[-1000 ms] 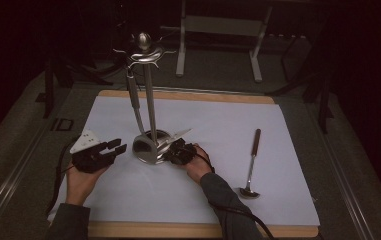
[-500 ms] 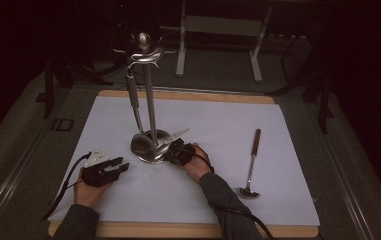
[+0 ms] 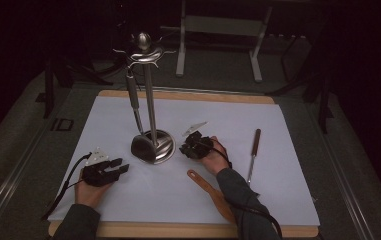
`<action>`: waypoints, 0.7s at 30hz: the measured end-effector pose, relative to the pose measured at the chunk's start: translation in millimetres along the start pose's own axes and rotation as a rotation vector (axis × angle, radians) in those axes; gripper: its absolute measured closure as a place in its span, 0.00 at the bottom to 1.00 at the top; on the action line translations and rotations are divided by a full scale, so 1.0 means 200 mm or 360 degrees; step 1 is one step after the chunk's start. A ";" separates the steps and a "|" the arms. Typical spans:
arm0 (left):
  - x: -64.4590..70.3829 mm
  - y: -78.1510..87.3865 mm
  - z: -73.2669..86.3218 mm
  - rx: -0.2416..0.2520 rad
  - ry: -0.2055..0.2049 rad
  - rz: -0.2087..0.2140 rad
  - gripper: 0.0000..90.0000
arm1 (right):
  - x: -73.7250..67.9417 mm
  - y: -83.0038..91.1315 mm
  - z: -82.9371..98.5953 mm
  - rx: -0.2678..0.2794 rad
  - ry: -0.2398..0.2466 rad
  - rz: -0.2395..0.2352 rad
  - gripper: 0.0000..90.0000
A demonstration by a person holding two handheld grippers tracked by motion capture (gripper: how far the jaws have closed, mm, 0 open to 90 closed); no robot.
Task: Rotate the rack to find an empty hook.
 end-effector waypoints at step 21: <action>0.00 -0.01 0.00 -0.0026 0.0007 0.0007 0.64 | 0.47 0.35 0.32 -0.0203 -0.0289 0.0252 0.57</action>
Point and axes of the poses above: each handheld gripper's, and its own axes: y roughly backward along the jaws, z roughly out of its underside, x roughly to its right, the point moved 8 cm from there along -y, roughly forward along the jaws, and after that the axes turned 6 degrees about -x, right-handed, at the moved point
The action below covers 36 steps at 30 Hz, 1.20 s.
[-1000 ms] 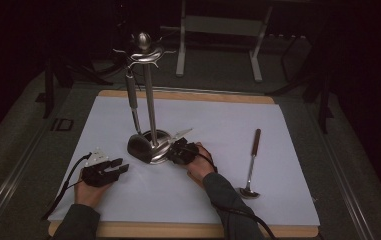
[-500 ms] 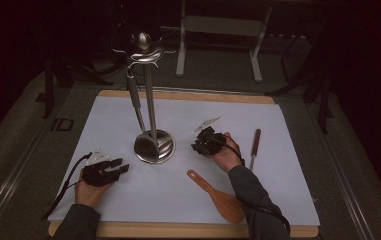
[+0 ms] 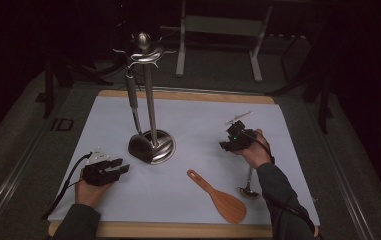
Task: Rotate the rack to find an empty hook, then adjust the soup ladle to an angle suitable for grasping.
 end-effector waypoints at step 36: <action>0.00 -0.01 0.00 -0.0021 0.0010 0.0010 0.62 | 0.21 -0.17 0.21 -0.0283 -0.0407 0.0002 0.72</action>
Point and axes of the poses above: each handheld gripper's, and its own axes: y roughly backward along the jaws, z roughly out of its underside, x roughly to its right, the point moved 8 cm from there along -y, roughly forward along the jaws, and after that the axes turned 6 degrees about -x, right-handed, at the moved point
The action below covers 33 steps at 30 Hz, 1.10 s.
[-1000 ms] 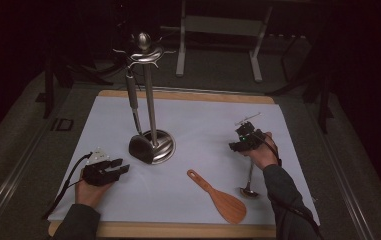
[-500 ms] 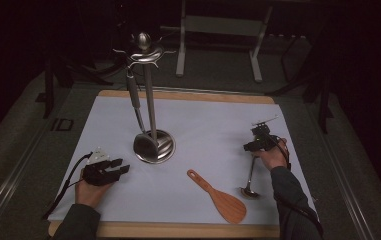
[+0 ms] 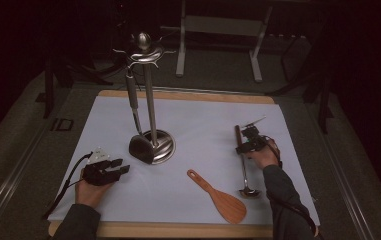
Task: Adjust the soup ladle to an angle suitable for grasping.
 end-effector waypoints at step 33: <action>0.00 0.00 0.00 -0.0003 -0.0006 0.0009 0.62 | -0.54 -0.06 -0.11 -0.0442 0.0642 0.0047 0.82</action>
Point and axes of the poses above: each handheld gripper's, and its own axes: y roughly backward along the jaws, z roughly out of its underside, x roughly to its right, the point moved 8 cm from there along -y, roughly forward along the jaws, and after that the axes turned 6 degrees about -x, right-handed, at the moved point
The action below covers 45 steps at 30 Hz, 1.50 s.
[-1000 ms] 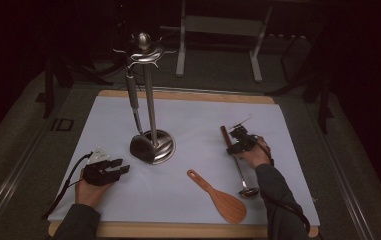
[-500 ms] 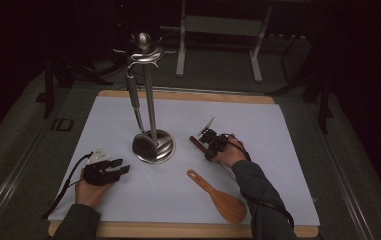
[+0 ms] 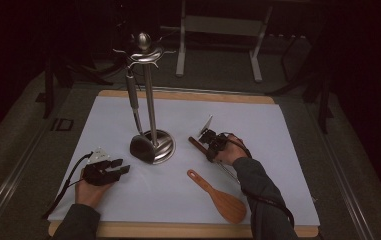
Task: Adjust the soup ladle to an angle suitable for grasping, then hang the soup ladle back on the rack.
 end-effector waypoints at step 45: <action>0.00 0.00 0.00 -0.0003 -0.0004 -0.0003 0.62 | -0.14 0.53 -0.06 0.1268 0.0277 -0.0285 0.82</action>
Point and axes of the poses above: each handheld gripper's, and its own axes: y roughly backward along the jaws, z roughly out of its underside, x roughly to its right, the point moved 8 cm from there along -y, roughly forward along the jaws, and after that the axes turned 6 degrees about -x, right-handed, at the moved point
